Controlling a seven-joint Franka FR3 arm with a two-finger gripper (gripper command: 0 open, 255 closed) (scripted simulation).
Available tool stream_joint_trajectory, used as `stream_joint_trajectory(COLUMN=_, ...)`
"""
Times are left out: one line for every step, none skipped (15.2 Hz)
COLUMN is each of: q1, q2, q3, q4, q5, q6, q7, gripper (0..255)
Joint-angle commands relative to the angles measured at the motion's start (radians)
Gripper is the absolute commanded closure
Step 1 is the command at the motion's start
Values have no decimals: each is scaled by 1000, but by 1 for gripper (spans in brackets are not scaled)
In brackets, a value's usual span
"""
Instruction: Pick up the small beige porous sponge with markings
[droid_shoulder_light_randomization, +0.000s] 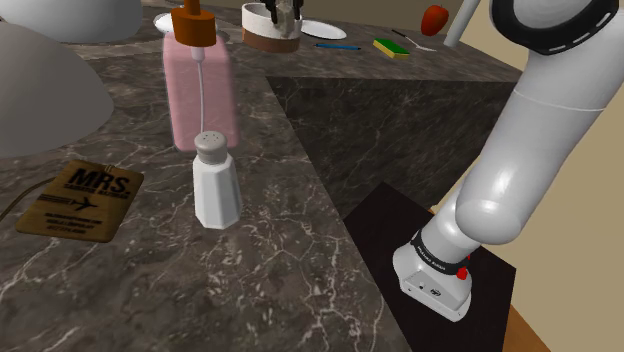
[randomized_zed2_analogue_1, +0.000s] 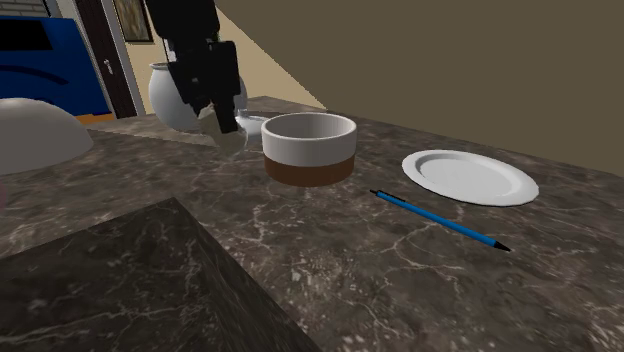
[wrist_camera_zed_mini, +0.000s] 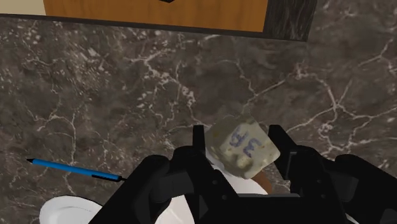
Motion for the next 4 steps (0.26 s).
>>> stream_joint_trajectory(q1=4, q2=20, q3=1, q4=57, q5=-5, q6=-37, q7=-5, gripper=255)
stream_joint_trajectory(q1=6, q2=29, q3=1, q4=83, q5=-8, q6=-55, q7=-7, gripper=255)
stream_joint_trajectory(q1=7, q2=30, q3=1, q4=87, q5=-8, q6=-57, q7=-7, gripper=255)
stream_joint_trajectory(q1=7, q2=30, q3=1, q4=87, q5=-8, q6=-57, q7=-7, gripper=255)
